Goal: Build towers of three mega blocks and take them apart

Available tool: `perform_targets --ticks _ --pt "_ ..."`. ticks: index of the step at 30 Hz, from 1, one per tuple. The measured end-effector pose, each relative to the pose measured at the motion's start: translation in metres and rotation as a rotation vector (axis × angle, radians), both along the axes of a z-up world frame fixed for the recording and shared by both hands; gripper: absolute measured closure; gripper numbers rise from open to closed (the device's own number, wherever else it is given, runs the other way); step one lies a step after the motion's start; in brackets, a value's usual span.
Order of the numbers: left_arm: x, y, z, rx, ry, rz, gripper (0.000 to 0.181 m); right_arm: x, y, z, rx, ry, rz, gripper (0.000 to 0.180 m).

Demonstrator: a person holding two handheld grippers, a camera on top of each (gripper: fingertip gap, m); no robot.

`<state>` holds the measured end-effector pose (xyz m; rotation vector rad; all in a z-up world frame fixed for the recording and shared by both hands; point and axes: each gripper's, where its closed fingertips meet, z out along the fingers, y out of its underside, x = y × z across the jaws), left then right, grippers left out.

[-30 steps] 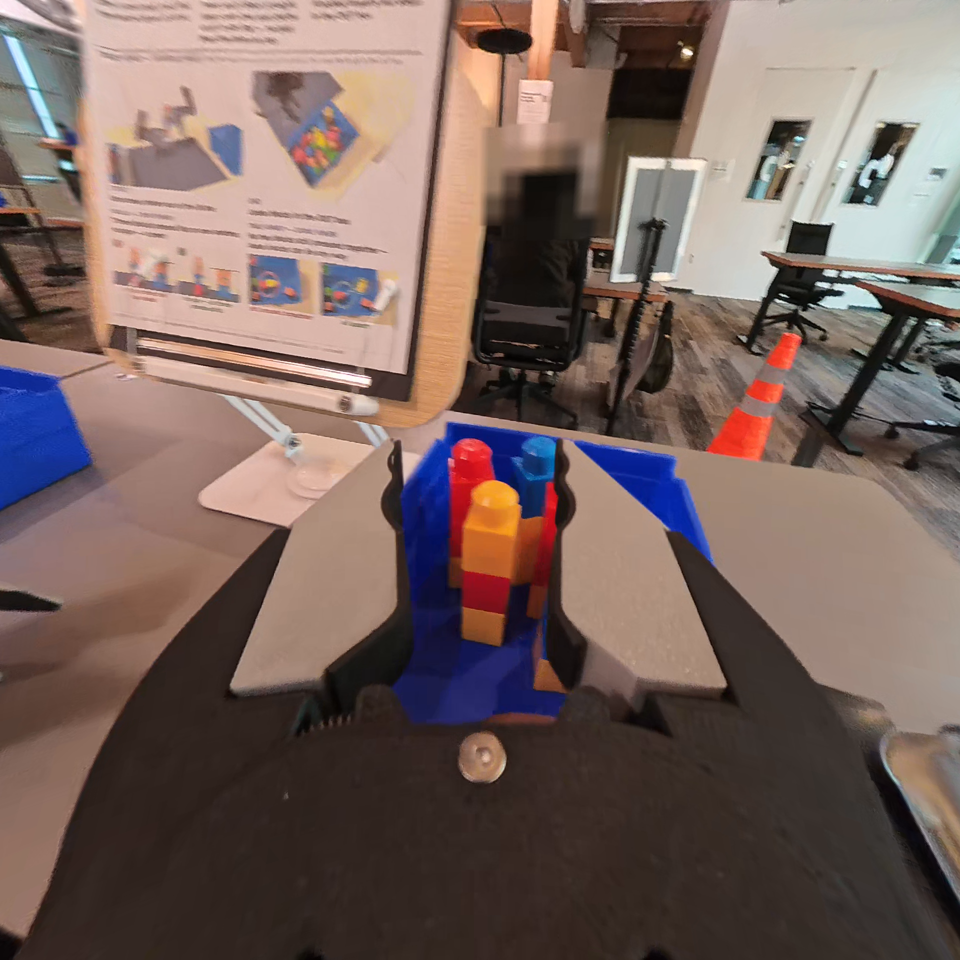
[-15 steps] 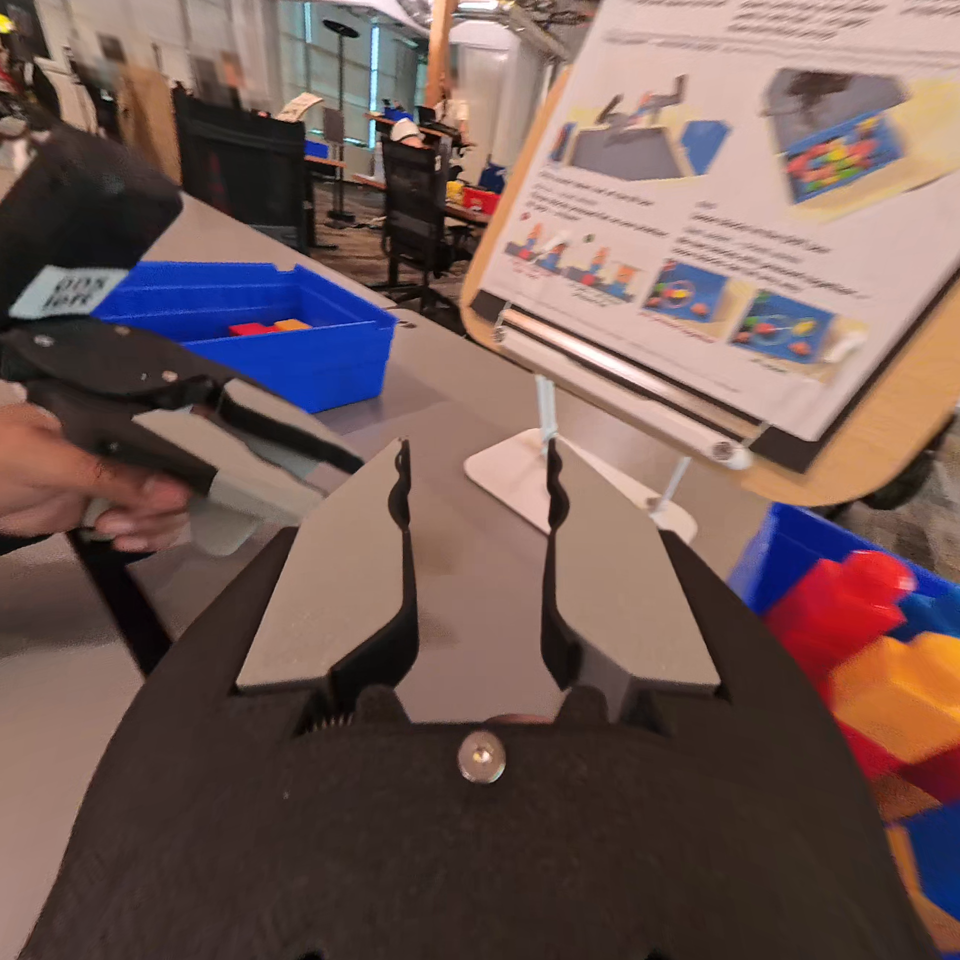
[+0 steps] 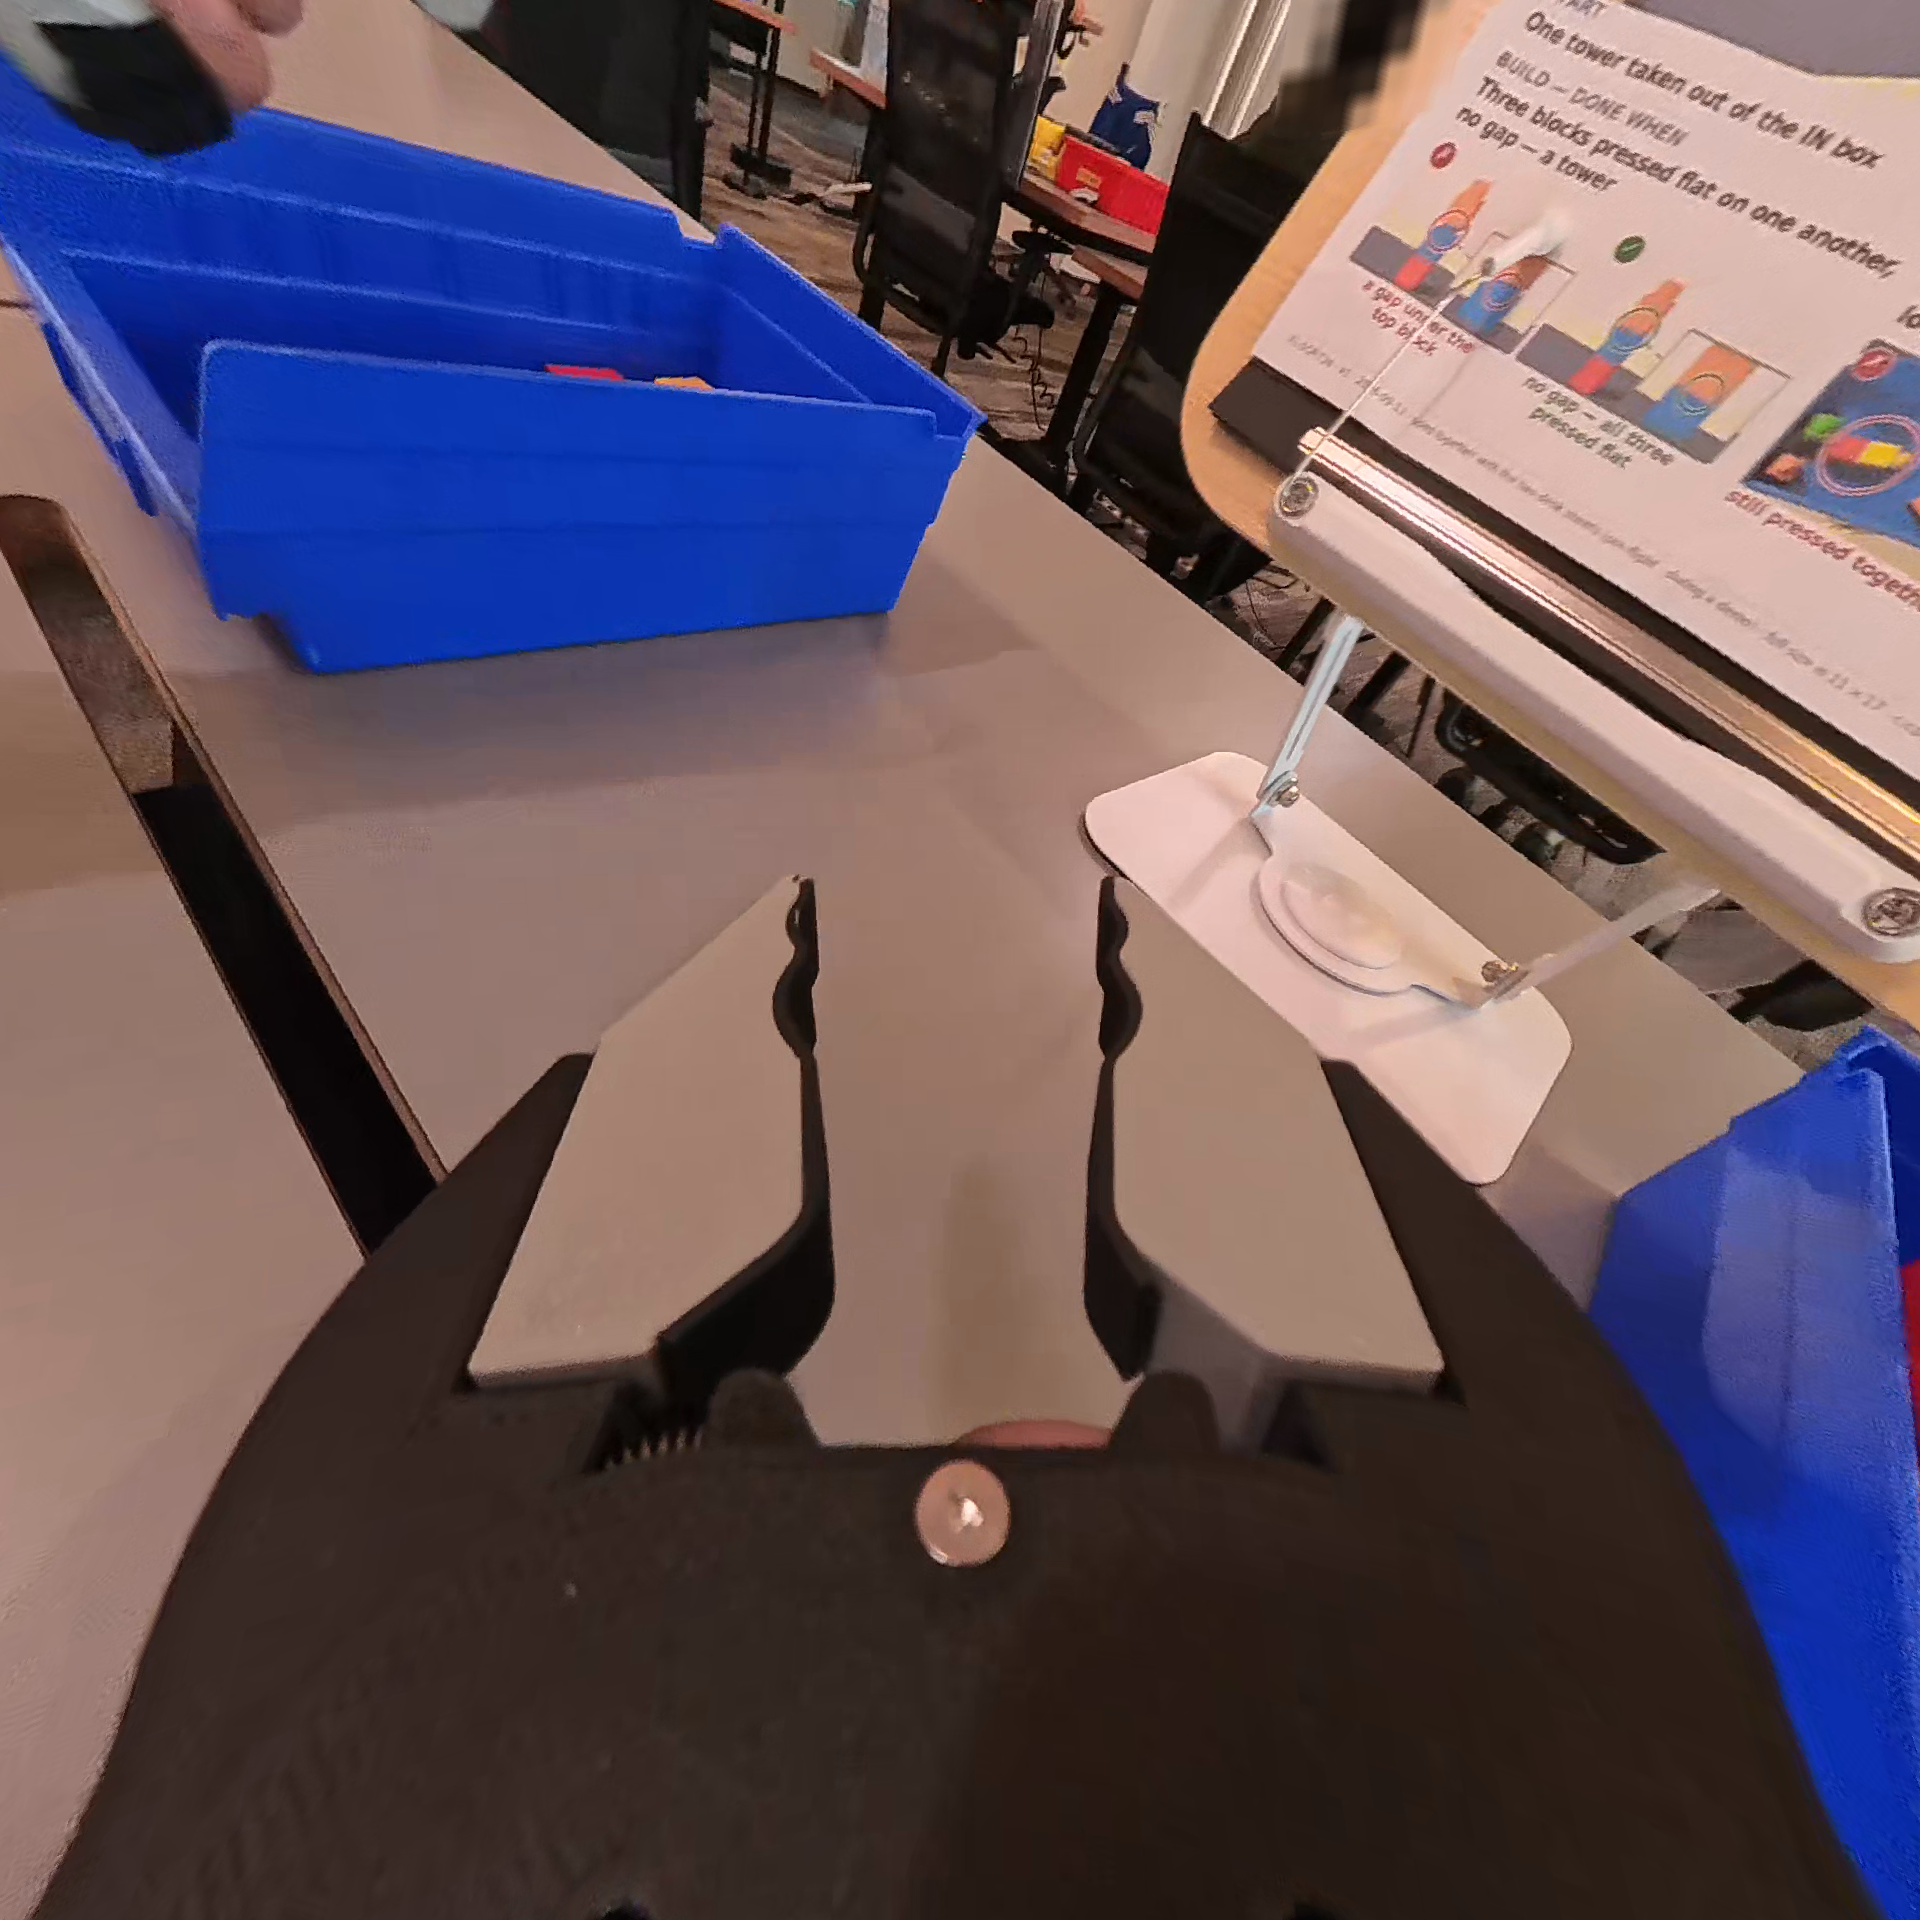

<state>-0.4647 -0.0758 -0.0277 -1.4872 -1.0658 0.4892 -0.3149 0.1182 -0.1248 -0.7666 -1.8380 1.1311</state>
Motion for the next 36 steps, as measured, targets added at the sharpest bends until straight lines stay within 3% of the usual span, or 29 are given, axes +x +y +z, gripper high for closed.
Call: perform_targets --ticks 6,9,12,14,16,17,23,28,32,36 --pt "-0.065 -0.017 -0.095 -0.128 -0.405 0.117 0.126 0.001 -0.009 -0.008 0.03 -0.006 0.022 0.128" --pt "-0.08 -0.02 -0.132 -0.228 -0.497 0.19 0.126 0.0 -0.008 -0.01 0.035 -0.012 0.018 0.128" --pt "-0.087 -0.019 -0.154 -0.29 -0.527 0.215 0.11 0.0 -0.007 -0.011 0.025 -0.021 0.019 0.127" --pt "-0.086 -0.01 -0.161 -0.269 -0.564 0.193 0.121 0.0 -0.006 -0.011 0.024 -0.023 0.021 0.127" --pt "-0.082 -0.011 -0.173 -0.373 -0.545 0.162 0.137 0.001 -0.007 -0.011 0.028 -0.023 0.024 0.127" --pt "-0.084 -0.012 -0.172 -0.386 -0.512 0.162 0.143 0.001 -0.008 -0.011 0.034 -0.023 0.025 0.128" --pt "-0.077 -0.023 -0.167 -0.352 -0.527 0.151 0.144 0.0 -0.006 -0.011 0.055 -0.01 0.015 0.128" --pt "-0.077 -0.031 -0.119 -0.242 -0.413 0.148 0.144 -0.005 0.001 -0.015 0.043 -0.034 -0.003 0.127" --pt "-0.052 0.0 -0.055 -0.056 -0.243 -0.048 0.144 -0.008 0.01 -0.012 0.022 -0.045 -0.026 0.127" --pt "0.004 0.045 -0.016 0.001 -0.072 -0.307 0.145 -0.007 0.016 -0.002 -0.038 -0.055 -0.019 0.127"
